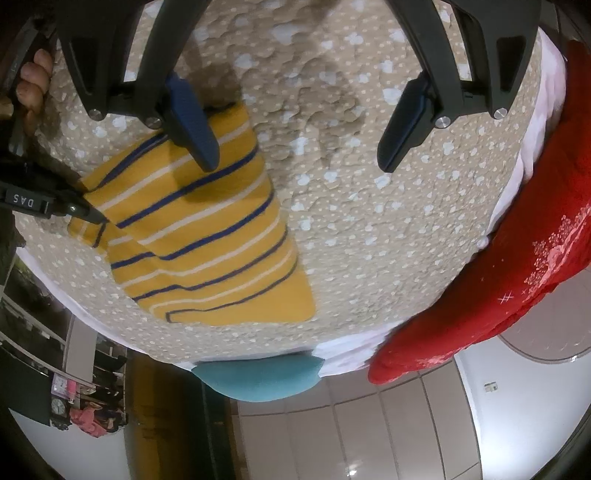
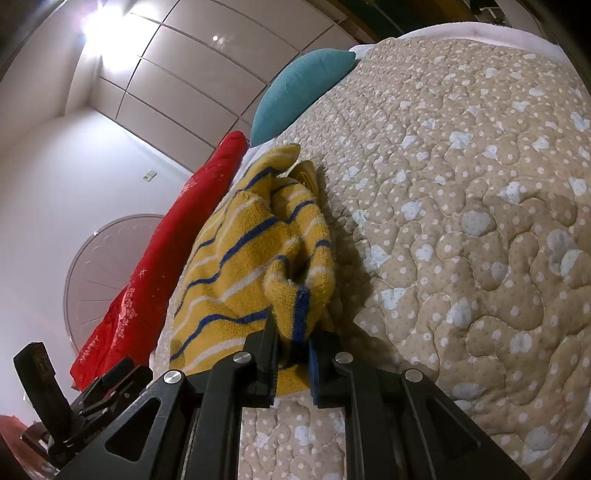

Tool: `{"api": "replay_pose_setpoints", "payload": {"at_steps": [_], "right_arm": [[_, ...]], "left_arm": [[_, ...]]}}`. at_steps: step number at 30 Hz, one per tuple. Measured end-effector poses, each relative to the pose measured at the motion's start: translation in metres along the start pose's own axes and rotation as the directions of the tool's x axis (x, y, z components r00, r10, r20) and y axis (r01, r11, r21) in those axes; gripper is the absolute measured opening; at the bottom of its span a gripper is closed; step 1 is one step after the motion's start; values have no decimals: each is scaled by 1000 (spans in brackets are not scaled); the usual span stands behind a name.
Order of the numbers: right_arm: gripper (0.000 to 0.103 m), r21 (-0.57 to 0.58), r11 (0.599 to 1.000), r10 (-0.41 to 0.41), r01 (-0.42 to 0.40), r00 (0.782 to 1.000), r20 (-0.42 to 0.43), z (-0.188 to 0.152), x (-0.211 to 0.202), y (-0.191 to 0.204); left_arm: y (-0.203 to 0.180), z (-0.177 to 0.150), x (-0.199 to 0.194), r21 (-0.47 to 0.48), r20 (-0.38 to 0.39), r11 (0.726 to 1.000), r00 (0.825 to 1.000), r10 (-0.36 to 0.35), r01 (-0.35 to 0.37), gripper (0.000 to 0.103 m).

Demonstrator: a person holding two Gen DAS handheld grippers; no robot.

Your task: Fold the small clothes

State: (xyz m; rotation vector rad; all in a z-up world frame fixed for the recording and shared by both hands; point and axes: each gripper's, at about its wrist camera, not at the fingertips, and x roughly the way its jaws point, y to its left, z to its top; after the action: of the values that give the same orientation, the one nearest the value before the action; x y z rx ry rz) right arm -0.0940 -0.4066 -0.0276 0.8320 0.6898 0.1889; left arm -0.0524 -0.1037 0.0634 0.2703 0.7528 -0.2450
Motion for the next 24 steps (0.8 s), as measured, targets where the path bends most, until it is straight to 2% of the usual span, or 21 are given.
{"api": "replay_pose_setpoints", "payload": {"at_steps": [6,8,10,11,12,13,15,17,19,20,21,24], "right_arm": [[12,3,1000,0,0,1000,-4,0,0,0],[13,2,1000,-22,22,1000,-21,2,-2,4],[20,-35,997,-66,64,997,-33,3,-11,14],[34,-61,994,-94,93,995,-24,5,-17,19],[55,-96,986,-137,137,991,0,6,-26,26],[61,-132,977,-163,166,986,38,8,-37,33],[62,-162,972,-159,169,984,74,17,-52,40],[66,-173,971,-154,166,985,82,31,-54,45],[68,-186,968,-159,168,985,64,49,-41,49],[70,-198,968,-152,157,988,41,60,-29,50],[71,-209,966,-155,154,988,13,69,-13,49],[71,-194,968,-173,157,983,-69,90,31,39]], "left_arm": [[15,-2,4,-52,-15,999,1000,-10,9,86],[24,-2,4,-78,-21,997,999,-27,25,86],[36,-2,7,-109,-32,993,998,-46,42,86],[43,-2,10,-131,-38,990,997,-60,54,87],[49,-1,13,-152,-44,986,996,-75,67,88],[55,0,18,-176,-53,981,994,-92,82,88],[66,3,30,-232,-73,964,985,-154,134,89],[69,8,45,-279,-86,936,966,-245,213,89],[67,13,62,-309,-101,904,935,-339,295,90],[64,17,73,-322,-114,885,915,-388,336,90],[60,19,84,-337,-126,863,890,-439,377,91],[46,24,113,-398,-150,767,789,-595,503,97]]}}
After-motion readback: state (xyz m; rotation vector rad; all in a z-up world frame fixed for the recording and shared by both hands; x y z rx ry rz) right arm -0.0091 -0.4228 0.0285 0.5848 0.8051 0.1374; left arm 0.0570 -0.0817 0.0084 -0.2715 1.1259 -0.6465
